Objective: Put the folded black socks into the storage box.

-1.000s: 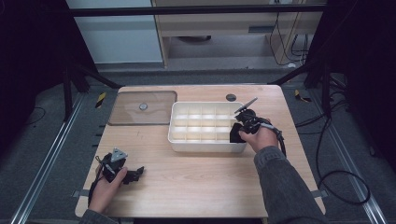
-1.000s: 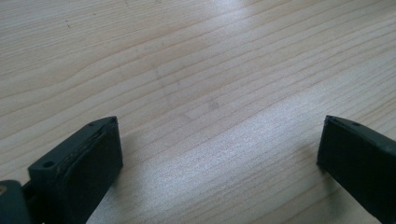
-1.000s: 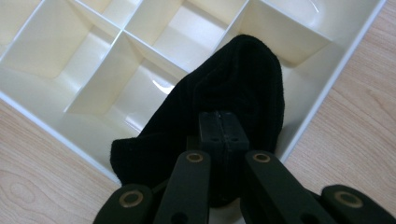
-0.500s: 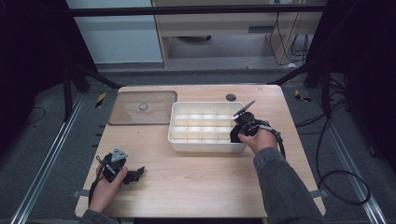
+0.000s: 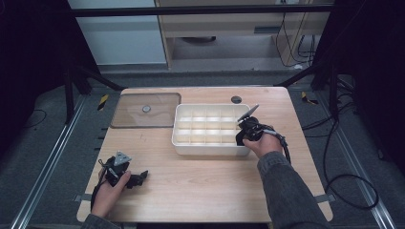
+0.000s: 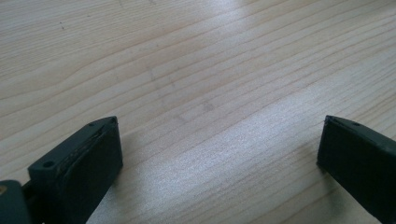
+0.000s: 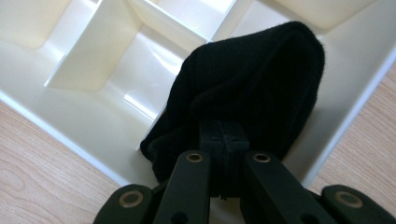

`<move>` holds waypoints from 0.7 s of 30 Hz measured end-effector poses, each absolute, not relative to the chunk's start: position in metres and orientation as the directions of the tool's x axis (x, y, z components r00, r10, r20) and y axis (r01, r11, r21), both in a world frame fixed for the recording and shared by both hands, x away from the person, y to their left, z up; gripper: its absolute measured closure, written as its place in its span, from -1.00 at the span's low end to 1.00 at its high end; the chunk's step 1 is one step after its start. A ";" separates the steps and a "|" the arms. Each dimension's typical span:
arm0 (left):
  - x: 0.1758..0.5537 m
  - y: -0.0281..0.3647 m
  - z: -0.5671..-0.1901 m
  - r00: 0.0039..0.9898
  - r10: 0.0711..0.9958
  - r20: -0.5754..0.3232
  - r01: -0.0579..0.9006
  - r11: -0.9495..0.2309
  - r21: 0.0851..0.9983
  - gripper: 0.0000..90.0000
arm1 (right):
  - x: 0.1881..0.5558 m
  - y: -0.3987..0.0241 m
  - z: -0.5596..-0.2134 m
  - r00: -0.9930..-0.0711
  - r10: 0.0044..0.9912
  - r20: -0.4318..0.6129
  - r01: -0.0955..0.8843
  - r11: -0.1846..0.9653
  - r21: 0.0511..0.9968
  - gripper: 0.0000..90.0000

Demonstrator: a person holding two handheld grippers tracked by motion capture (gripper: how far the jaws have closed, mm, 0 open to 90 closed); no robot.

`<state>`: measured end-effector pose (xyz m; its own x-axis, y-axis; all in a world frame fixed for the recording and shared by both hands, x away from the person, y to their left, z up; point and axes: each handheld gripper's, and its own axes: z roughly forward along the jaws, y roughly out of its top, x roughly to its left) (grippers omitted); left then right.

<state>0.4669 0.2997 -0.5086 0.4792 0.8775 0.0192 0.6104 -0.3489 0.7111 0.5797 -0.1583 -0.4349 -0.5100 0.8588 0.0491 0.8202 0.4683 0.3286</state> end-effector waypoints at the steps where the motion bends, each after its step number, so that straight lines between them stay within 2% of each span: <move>1: 0.467 0.300 -0.509 0.480 0.877 0.019 0.610 -0.349 0.711 -1.00 | 0.580 -0.158 -0.435 -0.510 0.859 0.052 0.821 0.467 0.327 1.00; 21: 0.467 0.299 -0.509 0.485 0.874 0.018 0.609 -0.352 0.711 -1.00 | 0.579 -0.158 -0.439 -0.502 0.862 0.067 0.830 0.459 0.317 1.00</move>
